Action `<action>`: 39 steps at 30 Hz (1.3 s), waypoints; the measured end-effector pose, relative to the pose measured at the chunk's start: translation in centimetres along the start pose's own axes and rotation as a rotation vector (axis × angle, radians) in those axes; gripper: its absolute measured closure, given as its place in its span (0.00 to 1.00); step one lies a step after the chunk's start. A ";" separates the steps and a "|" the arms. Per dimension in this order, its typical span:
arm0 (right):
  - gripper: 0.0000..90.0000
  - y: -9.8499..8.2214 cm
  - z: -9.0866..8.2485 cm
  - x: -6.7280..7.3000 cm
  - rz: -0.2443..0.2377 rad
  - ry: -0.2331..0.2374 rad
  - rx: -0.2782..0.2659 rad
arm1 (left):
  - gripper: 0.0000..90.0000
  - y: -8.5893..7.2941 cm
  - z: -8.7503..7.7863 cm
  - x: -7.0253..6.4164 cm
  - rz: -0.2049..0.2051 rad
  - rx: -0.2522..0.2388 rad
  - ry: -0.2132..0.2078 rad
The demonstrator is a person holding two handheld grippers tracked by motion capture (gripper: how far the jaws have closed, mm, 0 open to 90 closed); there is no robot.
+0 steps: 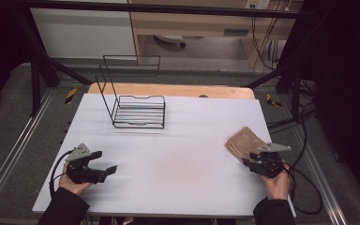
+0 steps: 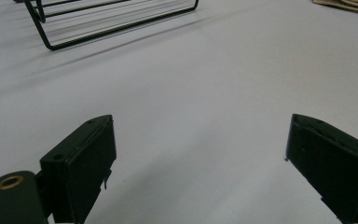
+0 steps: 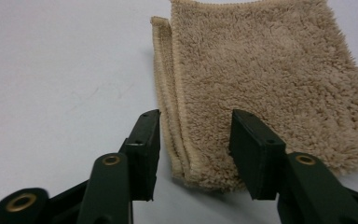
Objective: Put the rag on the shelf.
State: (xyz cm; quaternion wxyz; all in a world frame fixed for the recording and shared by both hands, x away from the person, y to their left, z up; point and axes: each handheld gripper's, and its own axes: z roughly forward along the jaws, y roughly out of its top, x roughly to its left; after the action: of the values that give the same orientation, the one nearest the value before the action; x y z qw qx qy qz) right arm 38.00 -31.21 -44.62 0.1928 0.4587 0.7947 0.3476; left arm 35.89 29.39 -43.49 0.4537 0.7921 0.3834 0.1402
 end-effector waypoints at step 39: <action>0.75 0.1 0.2 1.0 -0.091 -0.051 0.067 | 0.10 0.1 -0.1 -0.2 0.010 -0.008 -0.010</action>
State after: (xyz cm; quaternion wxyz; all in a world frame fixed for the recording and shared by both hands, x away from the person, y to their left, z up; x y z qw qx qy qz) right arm 37.73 -30.24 -44.68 0.2129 0.4371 0.8209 0.2998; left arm 35.73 29.27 -43.32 0.4581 0.7930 0.3765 0.1401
